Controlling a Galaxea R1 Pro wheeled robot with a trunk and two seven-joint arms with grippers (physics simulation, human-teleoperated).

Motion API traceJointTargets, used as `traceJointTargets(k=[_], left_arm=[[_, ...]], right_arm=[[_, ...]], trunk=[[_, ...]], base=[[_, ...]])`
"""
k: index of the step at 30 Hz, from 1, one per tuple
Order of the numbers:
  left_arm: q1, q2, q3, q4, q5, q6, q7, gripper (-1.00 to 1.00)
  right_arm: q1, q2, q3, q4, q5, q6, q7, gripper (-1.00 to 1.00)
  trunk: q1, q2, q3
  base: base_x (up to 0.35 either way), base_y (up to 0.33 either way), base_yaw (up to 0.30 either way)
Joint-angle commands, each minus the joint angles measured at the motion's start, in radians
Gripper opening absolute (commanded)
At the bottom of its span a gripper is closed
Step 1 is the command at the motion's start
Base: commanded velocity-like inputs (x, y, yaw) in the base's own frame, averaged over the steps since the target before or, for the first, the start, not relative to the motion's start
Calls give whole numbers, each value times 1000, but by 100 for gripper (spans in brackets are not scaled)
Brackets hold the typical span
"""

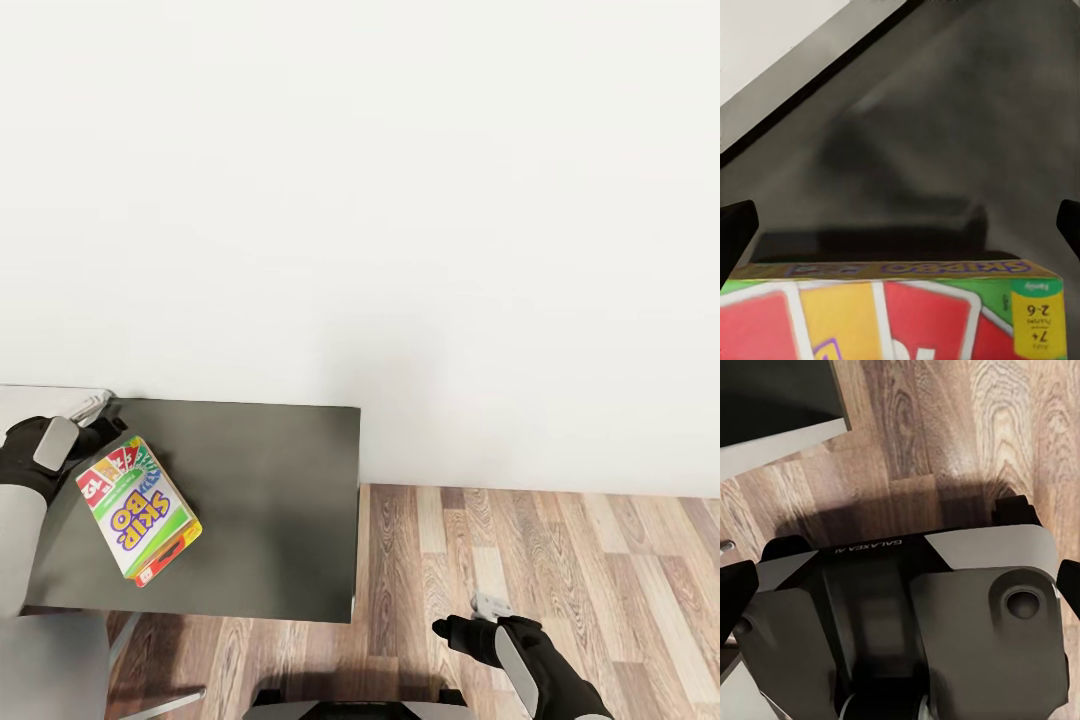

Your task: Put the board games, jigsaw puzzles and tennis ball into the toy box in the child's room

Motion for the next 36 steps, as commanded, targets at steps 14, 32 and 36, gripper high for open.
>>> traceJointTargets(k=[14, 32, 36], left_arm=[[0, 1, 0, 12, 9, 5, -30, 100], [1, 1, -2, 13, 7, 3, -33, 100], [1, 1, -3, 13, 7, 2, -33, 100]], right_arm=[[0, 1, -7, -2, 1, 6, 7, 100], [0, 1, -7, -2, 1, 7, 7, 100], [0, 0, -7, -2, 1, 7, 7, 100]], trunk=[[1, -2, -8], [1, -2, -20], [1, -2, -21]], base=[[0, 0, 0], [0, 0, 0], [0, 0, 0]])
